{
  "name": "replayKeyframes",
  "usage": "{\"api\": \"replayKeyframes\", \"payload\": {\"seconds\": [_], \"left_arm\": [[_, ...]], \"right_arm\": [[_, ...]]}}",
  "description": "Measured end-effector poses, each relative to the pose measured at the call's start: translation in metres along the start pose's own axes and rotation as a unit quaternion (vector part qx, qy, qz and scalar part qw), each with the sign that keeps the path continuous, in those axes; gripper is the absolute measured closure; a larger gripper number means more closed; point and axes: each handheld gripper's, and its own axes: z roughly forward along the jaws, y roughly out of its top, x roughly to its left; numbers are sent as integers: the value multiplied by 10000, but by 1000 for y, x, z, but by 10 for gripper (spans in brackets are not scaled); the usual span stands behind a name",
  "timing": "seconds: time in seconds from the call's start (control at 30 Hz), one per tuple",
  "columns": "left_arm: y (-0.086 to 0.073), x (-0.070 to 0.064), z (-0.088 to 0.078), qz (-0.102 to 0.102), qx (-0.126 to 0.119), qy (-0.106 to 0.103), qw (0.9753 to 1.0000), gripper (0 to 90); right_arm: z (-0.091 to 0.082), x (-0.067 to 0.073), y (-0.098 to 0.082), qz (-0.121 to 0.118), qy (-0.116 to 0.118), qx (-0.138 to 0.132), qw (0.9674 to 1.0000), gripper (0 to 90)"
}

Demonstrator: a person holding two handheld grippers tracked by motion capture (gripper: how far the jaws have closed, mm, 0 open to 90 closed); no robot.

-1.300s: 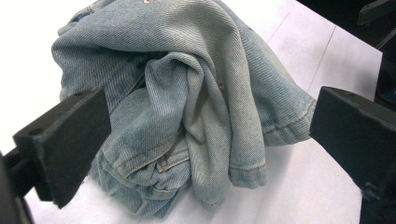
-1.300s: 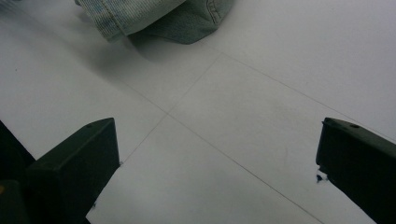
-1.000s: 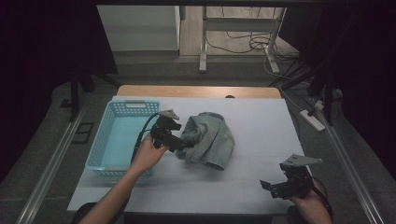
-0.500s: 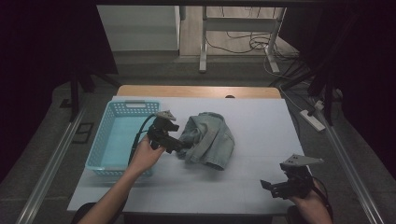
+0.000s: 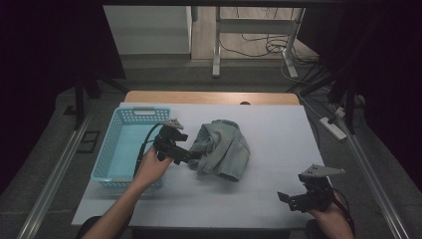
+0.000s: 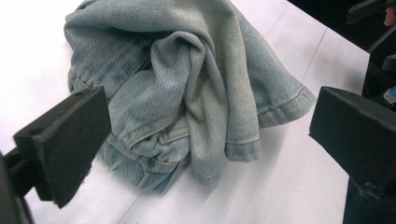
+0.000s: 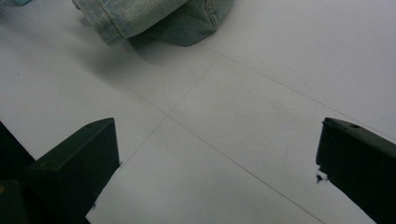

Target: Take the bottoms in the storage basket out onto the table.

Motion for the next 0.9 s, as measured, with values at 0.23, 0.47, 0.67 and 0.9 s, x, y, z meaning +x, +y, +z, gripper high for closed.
{"api": "replayKeyframes", "payload": {"seconds": [0.23, 0.47, 0.67, 0.9], "left_arm": [[-4, 2, -4, -45, -47, 3, 10000, 0], [-8, 3, -8, -77, -108, 10, 9999, 0], [-12, 2, -11, -98, -136, -22, 9999, 0], [-17, 2, -15, -129, -196, -43, 9997, 0]], "right_arm": [[0, 0, 0, 6, 5, -7, 10000, 0], [0, 0, 0, 6, 8, -6, 10000, 0], [0, 0, 0, 3, 8, -6, 10000, 0], [0, 0, 0, 12, 5, -7, 10000, 0]]}}
